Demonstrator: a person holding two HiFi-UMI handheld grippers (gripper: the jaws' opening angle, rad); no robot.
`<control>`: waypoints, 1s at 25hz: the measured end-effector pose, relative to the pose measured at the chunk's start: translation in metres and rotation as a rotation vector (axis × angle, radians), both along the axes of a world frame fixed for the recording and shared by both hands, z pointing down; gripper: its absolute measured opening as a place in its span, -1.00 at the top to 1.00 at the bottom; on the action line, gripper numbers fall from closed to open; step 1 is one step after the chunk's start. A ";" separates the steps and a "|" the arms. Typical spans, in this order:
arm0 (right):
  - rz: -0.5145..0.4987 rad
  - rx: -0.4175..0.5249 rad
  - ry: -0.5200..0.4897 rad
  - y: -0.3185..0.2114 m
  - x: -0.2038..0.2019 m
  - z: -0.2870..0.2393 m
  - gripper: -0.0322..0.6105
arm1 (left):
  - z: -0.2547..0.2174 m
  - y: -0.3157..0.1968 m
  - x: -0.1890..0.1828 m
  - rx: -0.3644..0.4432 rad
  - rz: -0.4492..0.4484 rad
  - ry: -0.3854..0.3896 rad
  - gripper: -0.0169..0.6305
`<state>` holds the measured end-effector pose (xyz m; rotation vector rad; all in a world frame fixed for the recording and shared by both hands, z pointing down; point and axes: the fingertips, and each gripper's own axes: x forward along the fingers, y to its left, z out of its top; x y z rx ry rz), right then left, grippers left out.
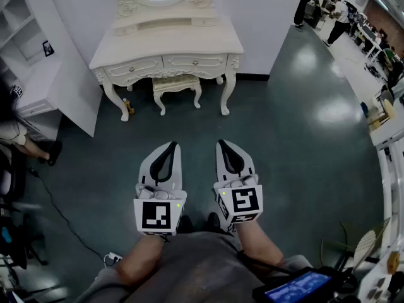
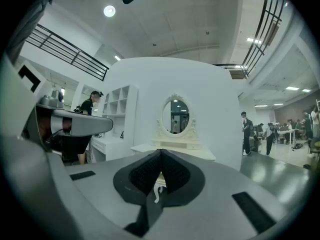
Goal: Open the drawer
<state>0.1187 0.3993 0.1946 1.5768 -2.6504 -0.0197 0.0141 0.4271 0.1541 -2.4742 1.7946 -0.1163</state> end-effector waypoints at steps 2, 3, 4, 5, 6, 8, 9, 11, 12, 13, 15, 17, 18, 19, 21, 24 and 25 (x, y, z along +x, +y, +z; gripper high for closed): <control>-0.002 0.004 0.000 -0.006 0.007 0.000 0.86 | -0.001 -0.005 0.007 0.008 -0.002 -0.003 0.90; -0.004 0.004 0.001 -0.008 0.011 0.000 0.86 | 0.000 -0.007 0.010 0.010 -0.003 -0.004 0.90; -0.005 0.003 0.002 -0.009 0.014 0.001 0.86 | 0.000 -0.008 0.014 0.010 -0.006 -0.004 0.90; -0.007 0.001 0.004 -0.011 0.018 0.002 0.86 | 0.001 -0.008 0.017 0.008 -0.009 -0.002 0.90; -0.010 0.000 0.006 -0.011 0.022 0.003 0.86 | 0.002 -0.009 0.020 0.004 -0.014 0.001 0.90; -0.024 -0.002 0.003 -0.013 0.029 0.004 0.86 | 0.003 -0.010 0.028 -0.003 -0.025 0.005 0.90; -0.036 -0.003 -0.005 -0.015 0.033 0.004 0.86 | 0.003 -0.012 0.032 -0.003 -0.029 0.002 0.90; -0.053 -0.007 -0.017 -0.019 0.039 0.004 0.86 | 0.003 -0.015 0.039 0.007 -0.036 -0.008 0.90; -0.055 -0.008 -0.019 -0.021 0.043 0.004 0.86 | 0.003 -0.016 0.042 0.011 -0.042 -0.011 0.90; -0.055 -0.009 -0.017 -0.023 0.047 0.004 0.86 | 0.004 -0.017 0.044 0.011 -0.051 -0.008 0.90; -0.052 -0.011 -0.013 -0.026 0.053 0.007 0.86 | 0.008 -0.018 0.046 0.009 -0.067 0.000 0.90; -0.052 -0.024 -0.013 -0.032 0.054 0.013 0.86 | 0.011 -0.021 0.043 -0.001 -0.079 -0.007 0.90; -0.054 -0.033 -0.012 -0.035 0.052 0.017 0.86 | 0.013 -0.023 0.041 -0.008 -0.083 -0.011 0.90; -0.059 -0.042 -0.010 -0.037 0.049 0.020 0.86 | 0.016 -0.025 0.038 -0.018 -0.090 -0.010 0.90; -0.069 -0.057 -0.004 -0.044 0.043 0.026 0.86 | 0.023 -0.032 0.030 -0.034 -0.106 0.002 0.90; -0.071 -0.063 0.005 -0.063 0.033 0.033 0.86 | 0.030 -0.055 0.016 -0.028 -0.116 0.007 0.90; -0.068 -0.065 0.008 -0.071 0.030 0.036 0.86 | 0.032 -0.064 0.012 -0.024 -0.115 0.011 0.90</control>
